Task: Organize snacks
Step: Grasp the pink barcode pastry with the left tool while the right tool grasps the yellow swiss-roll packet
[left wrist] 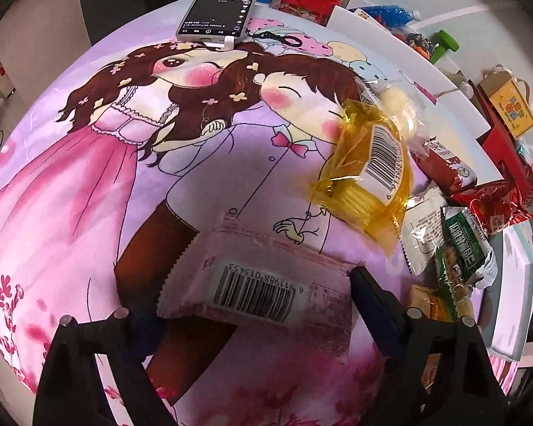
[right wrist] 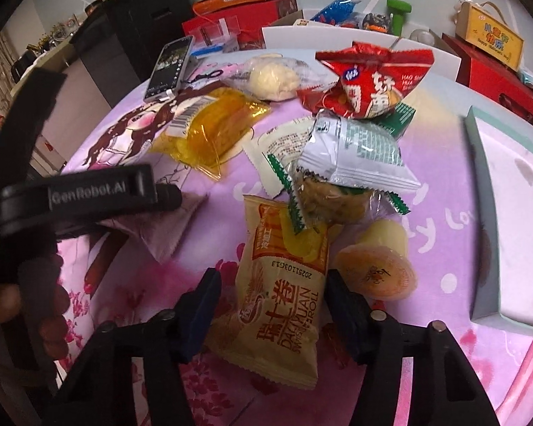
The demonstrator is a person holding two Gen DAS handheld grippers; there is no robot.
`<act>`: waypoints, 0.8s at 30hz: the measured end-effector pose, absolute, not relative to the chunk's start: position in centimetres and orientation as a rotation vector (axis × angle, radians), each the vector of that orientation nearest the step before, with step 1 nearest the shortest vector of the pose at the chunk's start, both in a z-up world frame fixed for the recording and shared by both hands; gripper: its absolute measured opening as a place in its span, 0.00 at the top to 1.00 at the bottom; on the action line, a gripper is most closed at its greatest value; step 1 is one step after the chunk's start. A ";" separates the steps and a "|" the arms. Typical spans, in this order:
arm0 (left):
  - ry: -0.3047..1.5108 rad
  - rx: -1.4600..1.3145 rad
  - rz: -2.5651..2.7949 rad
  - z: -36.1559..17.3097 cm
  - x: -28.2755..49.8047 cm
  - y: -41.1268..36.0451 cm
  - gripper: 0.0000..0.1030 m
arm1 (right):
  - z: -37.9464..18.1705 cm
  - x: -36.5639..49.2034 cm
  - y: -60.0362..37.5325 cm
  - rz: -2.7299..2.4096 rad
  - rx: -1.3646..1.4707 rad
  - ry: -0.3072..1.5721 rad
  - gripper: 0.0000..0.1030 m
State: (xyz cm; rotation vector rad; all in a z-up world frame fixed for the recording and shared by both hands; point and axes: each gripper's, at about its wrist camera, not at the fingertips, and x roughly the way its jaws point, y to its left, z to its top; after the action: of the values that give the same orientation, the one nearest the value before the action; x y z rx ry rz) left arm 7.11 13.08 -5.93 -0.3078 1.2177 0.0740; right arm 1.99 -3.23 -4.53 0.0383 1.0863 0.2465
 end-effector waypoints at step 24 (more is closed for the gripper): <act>1.134 -0.366 0.012 -2.6 4.7 13.9 0.23 | -3.3 0.6 -3.3 0.249 0.041 1.072 0.60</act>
State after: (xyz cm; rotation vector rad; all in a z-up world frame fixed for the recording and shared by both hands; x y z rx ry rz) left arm 4.68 13.91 -2.61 -0.3664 1.1336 0.0124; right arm 0.58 -3.29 -3.29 0.0409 1.0723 0.2487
